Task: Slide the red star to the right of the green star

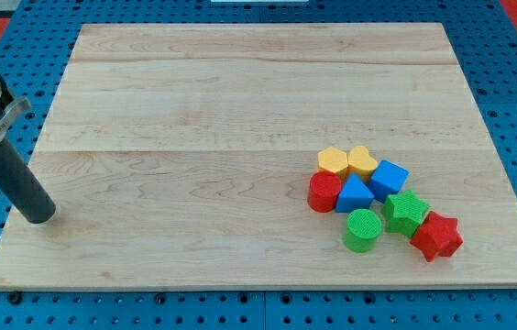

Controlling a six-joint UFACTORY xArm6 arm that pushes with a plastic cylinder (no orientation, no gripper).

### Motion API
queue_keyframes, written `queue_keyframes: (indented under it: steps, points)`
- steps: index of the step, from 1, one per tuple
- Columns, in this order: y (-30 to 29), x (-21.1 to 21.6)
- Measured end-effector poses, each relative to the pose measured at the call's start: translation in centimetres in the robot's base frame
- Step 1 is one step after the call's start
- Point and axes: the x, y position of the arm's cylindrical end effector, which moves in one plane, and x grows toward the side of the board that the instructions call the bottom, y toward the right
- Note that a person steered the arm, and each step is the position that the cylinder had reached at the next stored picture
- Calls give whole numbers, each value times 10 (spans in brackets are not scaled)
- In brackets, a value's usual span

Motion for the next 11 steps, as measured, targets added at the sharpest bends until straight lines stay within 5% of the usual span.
queue_keyframes:
  steps: [4,6,7,9,10,11]
  points:
    - [-1,0]
    - [57,77]
    - [106,80]
    - [391,80]
    - [456,67]
    - [446,47]
